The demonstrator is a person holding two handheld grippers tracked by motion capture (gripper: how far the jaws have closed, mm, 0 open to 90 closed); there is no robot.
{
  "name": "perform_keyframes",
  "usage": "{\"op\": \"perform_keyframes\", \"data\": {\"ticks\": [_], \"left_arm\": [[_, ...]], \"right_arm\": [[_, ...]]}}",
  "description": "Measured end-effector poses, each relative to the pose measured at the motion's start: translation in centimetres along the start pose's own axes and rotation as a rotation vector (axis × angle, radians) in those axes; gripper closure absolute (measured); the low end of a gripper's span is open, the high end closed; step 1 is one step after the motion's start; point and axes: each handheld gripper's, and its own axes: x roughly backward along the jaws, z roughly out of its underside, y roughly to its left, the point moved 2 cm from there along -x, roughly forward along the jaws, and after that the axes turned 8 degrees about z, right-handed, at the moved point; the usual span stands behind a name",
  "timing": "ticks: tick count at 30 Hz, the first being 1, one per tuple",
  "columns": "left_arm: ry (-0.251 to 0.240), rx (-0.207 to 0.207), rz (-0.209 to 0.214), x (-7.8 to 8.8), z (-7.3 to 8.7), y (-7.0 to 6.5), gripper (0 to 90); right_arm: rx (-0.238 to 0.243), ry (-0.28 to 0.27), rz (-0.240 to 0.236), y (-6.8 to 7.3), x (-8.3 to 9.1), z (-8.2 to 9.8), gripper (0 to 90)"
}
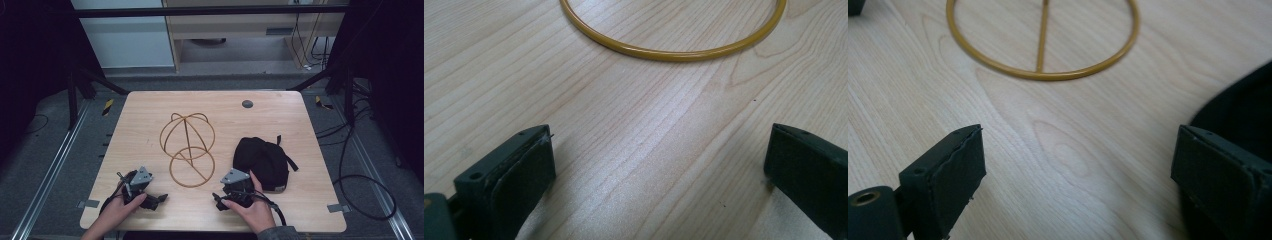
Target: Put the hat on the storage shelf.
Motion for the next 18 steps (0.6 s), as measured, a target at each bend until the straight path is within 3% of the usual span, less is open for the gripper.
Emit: {"op": "perform_keyframes", "data": {"ticks": [3, 4, 9, 12, 18], "left_arm": [[0.000, -0.001, 0.000, 0.0, 0.0, 0.0, 0.0], [0.000, -0.001, 0.000, 0.0, 0.0, 0.0, 0.0], [0.000, 0.001, 0.000, 0.0, 0.0, 0.0, 0.0], [0.001, 0.001, 0.001, 0.0, 0.0, 0.0, 0.0], [0.002, 0.001, 0.002, 0.0, 0.0, 0.0, 0.0]], "right_arm": [[-0.017, -0.016, 0.028, -0.6, 0.9, 0.0, 7.7], [-0.020, -0.029, 0.061, -1.3, 1.7, 0.1, 7.8], [-0.046, -0.038, 0.094, -2.6, 3.3, 0.7, 7.8], [-0.072, -0.043, 0.149, -4.1, 4.7, 1.5, 8.4], [-0.113, -0.033, 0.204, -6.0, 6.1, 3.1, 8.2]]}}
